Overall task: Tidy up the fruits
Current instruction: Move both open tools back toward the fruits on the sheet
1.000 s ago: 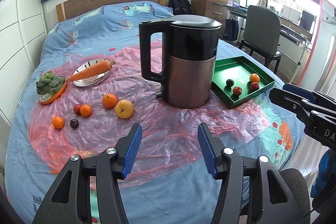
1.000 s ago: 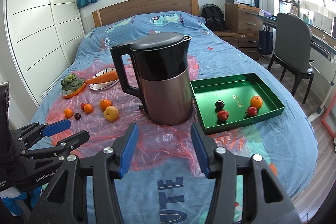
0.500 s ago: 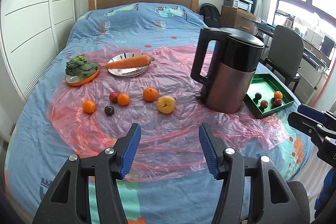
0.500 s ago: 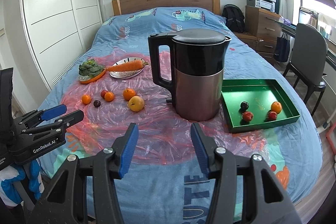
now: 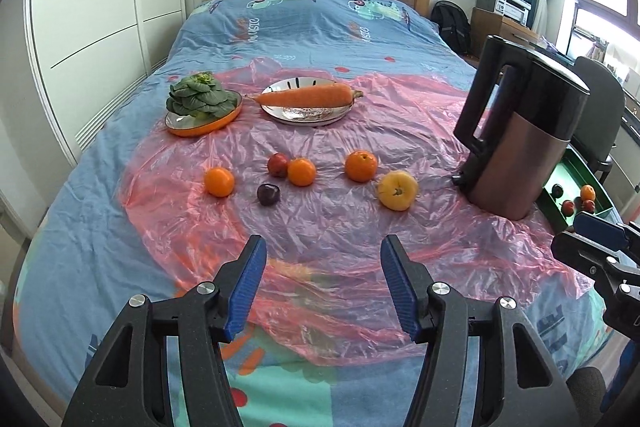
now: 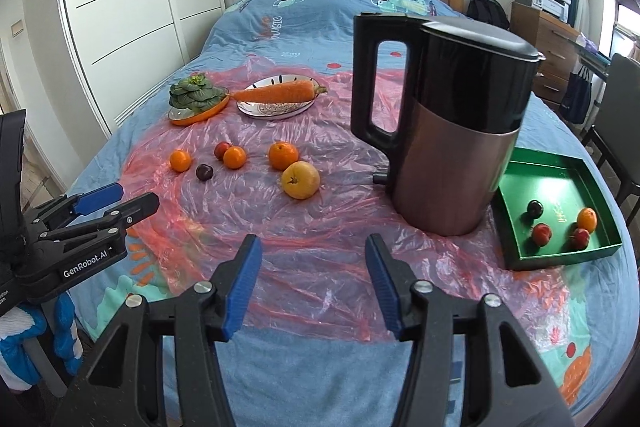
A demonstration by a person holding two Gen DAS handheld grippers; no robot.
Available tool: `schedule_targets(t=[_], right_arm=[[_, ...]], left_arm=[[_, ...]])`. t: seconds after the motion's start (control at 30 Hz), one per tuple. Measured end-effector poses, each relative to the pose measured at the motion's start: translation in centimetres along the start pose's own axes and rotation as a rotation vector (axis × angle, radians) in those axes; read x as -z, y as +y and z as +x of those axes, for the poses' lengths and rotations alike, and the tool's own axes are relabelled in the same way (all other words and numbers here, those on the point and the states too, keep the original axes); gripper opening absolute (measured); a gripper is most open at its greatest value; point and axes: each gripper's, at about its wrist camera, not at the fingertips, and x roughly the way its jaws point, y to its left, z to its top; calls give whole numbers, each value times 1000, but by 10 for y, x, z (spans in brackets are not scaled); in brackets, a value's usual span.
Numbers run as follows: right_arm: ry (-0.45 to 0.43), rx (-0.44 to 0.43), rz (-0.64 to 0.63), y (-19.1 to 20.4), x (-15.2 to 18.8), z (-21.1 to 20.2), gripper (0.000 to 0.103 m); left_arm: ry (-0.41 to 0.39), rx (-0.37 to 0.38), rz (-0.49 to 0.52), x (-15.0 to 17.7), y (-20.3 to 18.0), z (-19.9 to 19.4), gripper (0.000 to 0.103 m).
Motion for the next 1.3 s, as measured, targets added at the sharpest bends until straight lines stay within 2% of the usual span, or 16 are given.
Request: schedule_targets(t=[0.43,0.73,0.93,1.0,1.07,1.3], right_arm=[[41,-68,-33,18,-26,94,78],[83,-93,-36,21,-42,165,88],[97,-99,-35,22,-48,199,91],[97,-92,-42,24,-49,206,99],[89,-78,-56,24,-50,210,103],[71,-26,-79,21,-53,219,103]], left_arm=[[22,-103,-109,-13,65,75,55],[66,-145,-188,-26,121,139,55],[87,-148,-161,-34,130,169,55],[93,-152,-150,-36,129,177,55],[97,-153,-143,-36,130,183,55],[115,-153,-135,-35,131,201,55]])
